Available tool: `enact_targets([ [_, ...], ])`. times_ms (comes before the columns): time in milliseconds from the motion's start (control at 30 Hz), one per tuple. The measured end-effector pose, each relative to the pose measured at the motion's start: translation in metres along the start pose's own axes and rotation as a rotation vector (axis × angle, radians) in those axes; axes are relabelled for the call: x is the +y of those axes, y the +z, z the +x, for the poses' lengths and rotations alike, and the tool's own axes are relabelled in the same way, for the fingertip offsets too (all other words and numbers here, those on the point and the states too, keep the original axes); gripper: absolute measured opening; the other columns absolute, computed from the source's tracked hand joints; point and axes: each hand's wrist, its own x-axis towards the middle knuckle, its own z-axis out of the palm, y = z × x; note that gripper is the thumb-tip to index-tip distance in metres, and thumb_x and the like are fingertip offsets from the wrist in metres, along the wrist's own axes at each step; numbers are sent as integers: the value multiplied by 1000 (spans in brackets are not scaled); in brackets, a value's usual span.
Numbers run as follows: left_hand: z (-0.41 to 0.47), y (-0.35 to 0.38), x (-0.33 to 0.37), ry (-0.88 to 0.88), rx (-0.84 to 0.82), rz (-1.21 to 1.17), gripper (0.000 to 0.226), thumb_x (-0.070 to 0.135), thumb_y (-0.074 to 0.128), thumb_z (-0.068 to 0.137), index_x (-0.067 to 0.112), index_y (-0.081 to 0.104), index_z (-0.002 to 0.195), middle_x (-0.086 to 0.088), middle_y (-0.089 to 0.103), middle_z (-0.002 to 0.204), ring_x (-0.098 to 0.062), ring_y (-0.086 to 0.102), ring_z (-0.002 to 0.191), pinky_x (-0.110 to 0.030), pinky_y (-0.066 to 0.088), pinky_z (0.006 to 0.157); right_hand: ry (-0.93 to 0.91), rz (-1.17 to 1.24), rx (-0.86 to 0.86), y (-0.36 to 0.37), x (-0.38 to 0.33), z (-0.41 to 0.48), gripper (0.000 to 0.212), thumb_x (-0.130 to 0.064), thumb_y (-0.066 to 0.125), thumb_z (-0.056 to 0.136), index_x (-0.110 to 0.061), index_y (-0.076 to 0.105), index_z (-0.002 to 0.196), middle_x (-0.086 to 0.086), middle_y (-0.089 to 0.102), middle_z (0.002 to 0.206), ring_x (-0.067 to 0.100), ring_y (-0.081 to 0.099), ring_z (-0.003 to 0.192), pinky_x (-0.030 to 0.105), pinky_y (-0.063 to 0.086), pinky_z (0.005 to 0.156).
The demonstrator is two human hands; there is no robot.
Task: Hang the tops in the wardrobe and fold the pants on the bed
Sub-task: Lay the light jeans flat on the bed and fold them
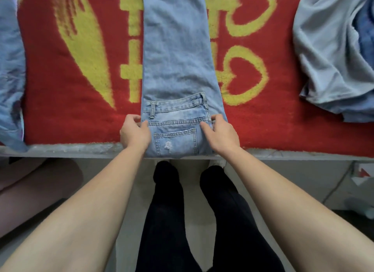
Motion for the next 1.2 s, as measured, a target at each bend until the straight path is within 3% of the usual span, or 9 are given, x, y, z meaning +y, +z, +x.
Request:
enact_targets([
  [167,12,3,13,246,45,47,13,28,62,91,21,58,102,-4,69,99,-30,61,97,-36,44,77,63,45,154,7,-3,1,45,-49,45,100,-21,40,135,16,66,120,38,61,109,41,43,82],
  [367,33,-5,21,189,-171,265,10,27,59,91,23,58,100,-6,67,107,-32,60,104,-35,43,79,111,-199,100,12,-13,14,40,-49,39,102,-16,43,125,22,66,111,44,61,104,41,37,74],
  [633,17,-6,0,347,-132,295,11,25,58,94,16,53,97,-12,60,103,-37,56,99,-45,44,77,57,-130,82,17,-9,13,39,-49,38,102,-19,47,125,24,64,110,47,59,101,41,35,72],
  [800,3,-6,-25,767,-26,407,45,46,59,89,12,55,117,-17,42,139,-36,41,127,-49,35,97,-71,-319,290,22,-16,2,58,-42,50,99,-14,34,147,18,45,135,39,52,111,46,46,81],
  [867,-3,-7,-35,982,-143,550,71,68,54,80,16,52,129,-17,35,149,-34,31,138,-51,27,107,-318,-372,368,29,-13,-9,66,-47,54,94,-11,38,147,20,39,145,39,46,124,50,46,93],
  [933,-1,-5,-43,1014,-326,833,99,75,56,73,21,27,151,-16,11,161,-32,7,149,-54,13,117,-480,-465,248,37,-7,-16,85,-64,54,86,-12,36,150,23,28,156,42,29,141,53,30,111],
  [1033,5,1,-49,1030,-372,958,97,29,69,83,19,6,157,-21,-4,162,-38,-5,149,-54,12,119,-501,-753,51,41,-1,-17,118,-69,69,70,-14,14,158,24,0,163,46,2,149,58,10,120],
  [1100,6,6,-47,1064,-337,849,88,-1,66,79,13,23,154,-26,8,160,-44,4,148,-52,21,117,-476,-857,3,40,-1,-13,119,-45,78,73,-17,0,159,23,-9,163,47,-4,149,56,14,120],
  [1200,0,6,-36,973,-407,738,76,-11,61,79,9,34,146,-24,14,159,-42,6,148,-49,25,117,-453,-845,-40,33,-8,-11,109,-26,76,79,-17,2,158,23,-3,163,49,1,148,53,30,115],
])
